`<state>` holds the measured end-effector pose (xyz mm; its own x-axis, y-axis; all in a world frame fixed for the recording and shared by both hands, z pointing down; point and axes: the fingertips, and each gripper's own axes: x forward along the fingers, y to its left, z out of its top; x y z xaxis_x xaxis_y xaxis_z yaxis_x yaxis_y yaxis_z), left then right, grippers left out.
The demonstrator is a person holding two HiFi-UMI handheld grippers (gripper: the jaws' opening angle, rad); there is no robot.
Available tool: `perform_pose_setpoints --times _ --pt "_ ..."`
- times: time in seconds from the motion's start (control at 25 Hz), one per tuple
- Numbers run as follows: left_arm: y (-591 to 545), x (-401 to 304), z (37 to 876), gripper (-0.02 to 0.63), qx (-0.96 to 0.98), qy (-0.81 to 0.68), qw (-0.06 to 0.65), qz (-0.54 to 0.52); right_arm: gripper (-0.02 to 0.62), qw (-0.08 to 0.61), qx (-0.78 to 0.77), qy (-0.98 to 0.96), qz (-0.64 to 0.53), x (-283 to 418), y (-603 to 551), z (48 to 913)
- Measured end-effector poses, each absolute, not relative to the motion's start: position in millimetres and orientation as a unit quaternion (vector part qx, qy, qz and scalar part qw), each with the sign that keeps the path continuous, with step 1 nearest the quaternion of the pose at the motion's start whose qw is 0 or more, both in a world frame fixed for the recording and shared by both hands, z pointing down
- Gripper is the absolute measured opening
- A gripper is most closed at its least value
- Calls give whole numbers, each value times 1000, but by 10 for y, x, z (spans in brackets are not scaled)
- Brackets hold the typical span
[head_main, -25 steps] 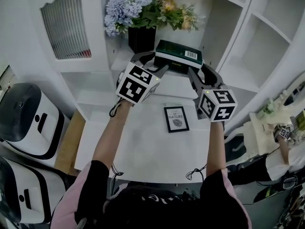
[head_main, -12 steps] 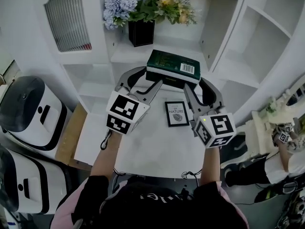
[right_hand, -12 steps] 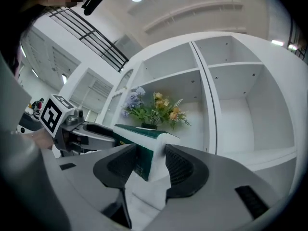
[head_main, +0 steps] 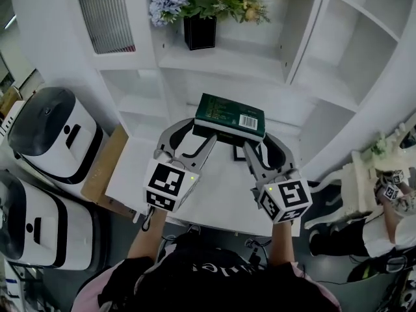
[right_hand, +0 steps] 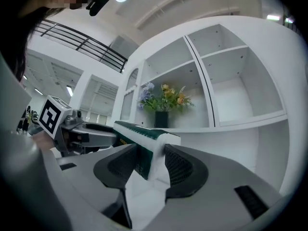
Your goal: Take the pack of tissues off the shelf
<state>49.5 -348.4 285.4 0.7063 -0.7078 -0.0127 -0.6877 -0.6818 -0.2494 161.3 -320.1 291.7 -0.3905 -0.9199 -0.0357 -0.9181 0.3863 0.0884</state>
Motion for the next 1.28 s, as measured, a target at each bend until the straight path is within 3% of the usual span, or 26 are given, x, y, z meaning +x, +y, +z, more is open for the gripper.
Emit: perform_pose_setpoints --times 0.48,1.28 --pt "-2511 535 3716 227 -895 439 35 -73 206 47 501 -864 26 1685 -2360 3745" --pt "-1986 -135 4166 225 -886 452 28 -100 204 53 465 -883 38 1025 -1922 4195"
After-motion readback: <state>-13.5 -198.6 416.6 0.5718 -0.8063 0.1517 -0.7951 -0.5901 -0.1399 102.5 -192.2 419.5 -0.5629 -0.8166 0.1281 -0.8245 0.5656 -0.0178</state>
